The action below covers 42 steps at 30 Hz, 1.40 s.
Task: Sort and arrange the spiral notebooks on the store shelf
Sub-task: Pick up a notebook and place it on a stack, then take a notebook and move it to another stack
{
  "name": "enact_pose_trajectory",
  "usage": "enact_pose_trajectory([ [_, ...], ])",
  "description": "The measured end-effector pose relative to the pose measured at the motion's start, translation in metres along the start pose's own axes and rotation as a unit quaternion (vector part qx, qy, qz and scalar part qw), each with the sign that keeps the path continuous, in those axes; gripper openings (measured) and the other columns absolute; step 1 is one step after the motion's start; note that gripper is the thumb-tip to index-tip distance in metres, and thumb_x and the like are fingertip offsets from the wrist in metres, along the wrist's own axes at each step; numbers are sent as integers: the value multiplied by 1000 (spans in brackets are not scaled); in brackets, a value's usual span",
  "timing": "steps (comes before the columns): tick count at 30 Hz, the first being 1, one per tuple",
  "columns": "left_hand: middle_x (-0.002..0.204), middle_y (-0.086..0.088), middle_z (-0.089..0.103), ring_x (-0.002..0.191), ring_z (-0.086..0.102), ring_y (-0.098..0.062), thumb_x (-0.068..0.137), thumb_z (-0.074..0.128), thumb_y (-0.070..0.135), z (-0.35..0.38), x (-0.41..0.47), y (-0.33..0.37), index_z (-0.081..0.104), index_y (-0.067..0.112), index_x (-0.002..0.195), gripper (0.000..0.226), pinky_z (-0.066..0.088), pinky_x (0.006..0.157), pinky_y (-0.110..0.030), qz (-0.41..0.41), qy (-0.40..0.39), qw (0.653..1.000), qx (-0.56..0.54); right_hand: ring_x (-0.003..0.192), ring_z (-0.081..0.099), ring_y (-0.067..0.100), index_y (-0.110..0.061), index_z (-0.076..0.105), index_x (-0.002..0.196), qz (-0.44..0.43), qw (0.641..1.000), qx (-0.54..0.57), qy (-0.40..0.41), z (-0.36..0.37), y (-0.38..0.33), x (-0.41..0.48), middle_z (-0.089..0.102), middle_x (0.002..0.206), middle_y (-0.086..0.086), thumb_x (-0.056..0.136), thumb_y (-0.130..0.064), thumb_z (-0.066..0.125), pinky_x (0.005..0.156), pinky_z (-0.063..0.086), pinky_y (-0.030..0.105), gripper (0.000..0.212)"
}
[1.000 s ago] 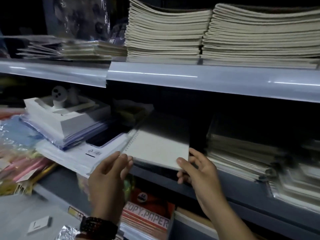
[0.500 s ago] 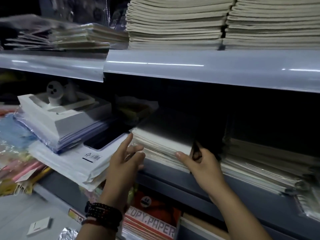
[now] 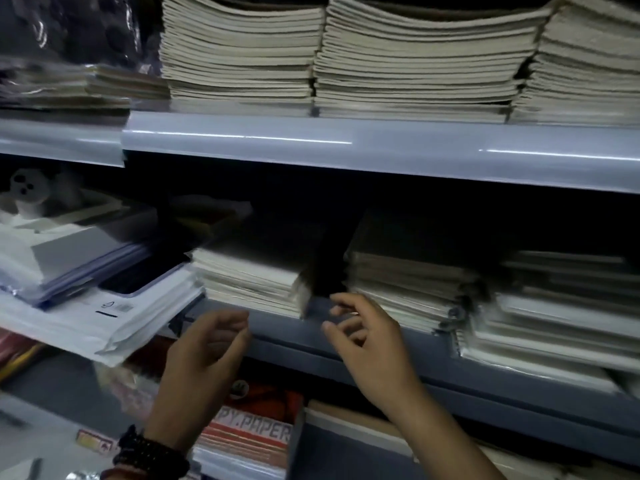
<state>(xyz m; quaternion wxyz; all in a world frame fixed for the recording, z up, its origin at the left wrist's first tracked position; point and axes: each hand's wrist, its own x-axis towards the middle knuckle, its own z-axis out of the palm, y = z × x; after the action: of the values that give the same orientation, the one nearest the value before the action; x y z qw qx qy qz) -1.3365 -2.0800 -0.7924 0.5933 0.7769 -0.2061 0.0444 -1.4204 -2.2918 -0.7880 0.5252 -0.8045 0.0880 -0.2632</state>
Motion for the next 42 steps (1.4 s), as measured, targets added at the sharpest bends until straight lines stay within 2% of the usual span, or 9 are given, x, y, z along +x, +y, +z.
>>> enact_pose_trajectory([
  [4, 92, 11, 73, 84, 69, -1, 91, 71, 10, 30, -19, 15, 70, 24, 103, 19, 57, 68, -18, 44, -12, 999, 4, 85, 62, 9, -35, 61, 119, -11, 999, -35, 18, -38, -2, -32, 61, 107, -14, 92, -25, 70, 73, 55, 23, 29],
  [13, 102, 18, 68, 96, 65, -2, 91, 71, 19, 107, -38, 90, 68, 34, 105, 21, 53, 86, -23, 171, -109, 979, 10, 89, 63, 7, -38, 62, 115, -21, 991, -78, 108, -132, -17, -86, 62, 108, -16, 92, -24, 70, 74, 53, 19, 28],
  [20, 99, 18, 66, 92, 65, -4, 89, 72, 20, 173, -44, 147, 67, 33, 103, 21, 50, 81, -18, 284, -157, 945, 38, 91, 61, 5, -37, 61, 118, -31, 976, -142, 161, -210, -28, -111, 60, 109, -20, 92, -27, 69, 76, 53, 20, 29],
  [24, 101, 19, 60, 94, 60, -4, 87, 70, 24, 209, -41, 168, 67, 33, 106, 22, 48, 84, -20, 329, -182, 924, 71, 95, 54, 2, -29, 62, 122, -52, 938, -292, 179, -240, -27, -102, 52, 112, -19, 93, -28, 67, 82, 49, 20, 29],
  [28, 110, 18, 58, 104, 54, -11, 85, 64, 37, 236, -32, 178, 65, 38, 118, 33, 40, 95, -29, 369, -208, 884, 199, 112, 48, 16, -22, 59, 129, -69, 868, -476, 125, -253, -19, -84, 49, 117, -6, 92, -23, 63, 86, 50, 35, 37],
  [30, 115, 17, 57, 107, 52, -14, 87, 63, 40, 245, -28, 178, 61, 42, 126, 39, 33, 91, -28, 375, -212, 860, 274, 108, 50, 21, -21, 61, 126, -72, 836, -531, 118, -251, -17, -76, 52, 114, -2, 90, -20, 62, 80, 51, 36, 36],
  [33, 118, 16, 60, 109, 54, -15, 90, 61, 36, 250, -20, 175, 58, 45, 129, 40, 35, 92, -30, 383, -208, 852, 290, 86, 57, 21, -22, 70, 103, -101, 794, -577, 162, -245, -12, -66, 58, 93, -3, 79, -17, 73, 61, 47, 32, 25],
  [36, 112, 14, 66, 107, 61, -15, 88, 65, 29, 249, -8, 169, 60, 46, 122, 38, 47, 93, -36, 381, -218, 857, 270, 78, 56, 21, -19, 73, 90, -142, 780, -579, 192, -244, -3, -64, 56, 84, -3, 76, -13, 78, 58, 43, 31, 16],
  [42, 102, 14, 67, 92, 64, -13, 71, 76, 12, 249, 5, 159, 63, 45, 119, 60, 51, 76, -31, 403, -232, 846, 263, 80, 53, 19, -14, 73, 106, -192, 796, -525, 230, -252, 7, -99, 58, 88, -3, 88, -9, 72, 62, 44, 32, 18],
])
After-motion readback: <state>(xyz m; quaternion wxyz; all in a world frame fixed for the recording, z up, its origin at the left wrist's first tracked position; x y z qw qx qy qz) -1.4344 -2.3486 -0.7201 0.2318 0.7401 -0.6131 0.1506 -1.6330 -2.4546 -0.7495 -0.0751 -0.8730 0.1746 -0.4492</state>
